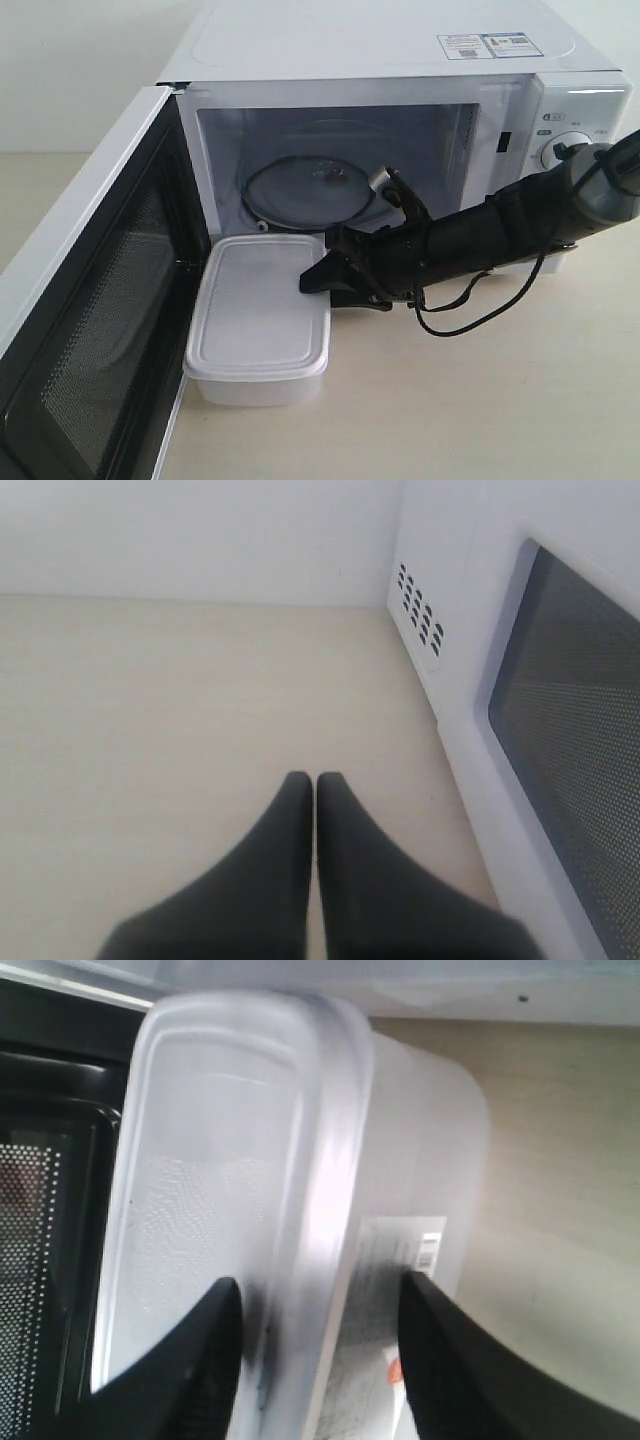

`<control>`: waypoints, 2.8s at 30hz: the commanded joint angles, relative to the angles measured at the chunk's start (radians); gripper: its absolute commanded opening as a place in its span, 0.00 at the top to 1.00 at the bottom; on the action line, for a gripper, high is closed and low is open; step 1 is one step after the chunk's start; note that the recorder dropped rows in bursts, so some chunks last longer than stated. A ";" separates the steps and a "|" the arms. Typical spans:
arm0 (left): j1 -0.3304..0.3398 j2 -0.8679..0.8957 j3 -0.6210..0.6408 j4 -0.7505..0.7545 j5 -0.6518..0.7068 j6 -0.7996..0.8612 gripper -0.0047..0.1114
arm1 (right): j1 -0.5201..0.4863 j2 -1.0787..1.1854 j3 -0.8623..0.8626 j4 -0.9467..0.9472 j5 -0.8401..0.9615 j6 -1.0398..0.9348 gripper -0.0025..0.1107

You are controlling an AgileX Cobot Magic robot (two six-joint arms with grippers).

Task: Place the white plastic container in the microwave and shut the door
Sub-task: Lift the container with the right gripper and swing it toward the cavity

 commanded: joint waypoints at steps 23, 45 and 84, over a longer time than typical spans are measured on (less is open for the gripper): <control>-0.002 -0.002 0.003 0.000 0.001 -0.009 0.93 | 0.002 -0.161 0.110 -0.012 0.061 -0.007 0.98; -0.002 -0.002 0.003 0.000 0.001 -0.009 0.93 | 0.002 -0.739 0.520 0.129 -0.049 -0.074 0.98; -0.002 -0.002 0.003 0.000 0.001 -0.009 0.93 | 0.433 -1.019 0.646 0.005 -0.870 0.522 0.98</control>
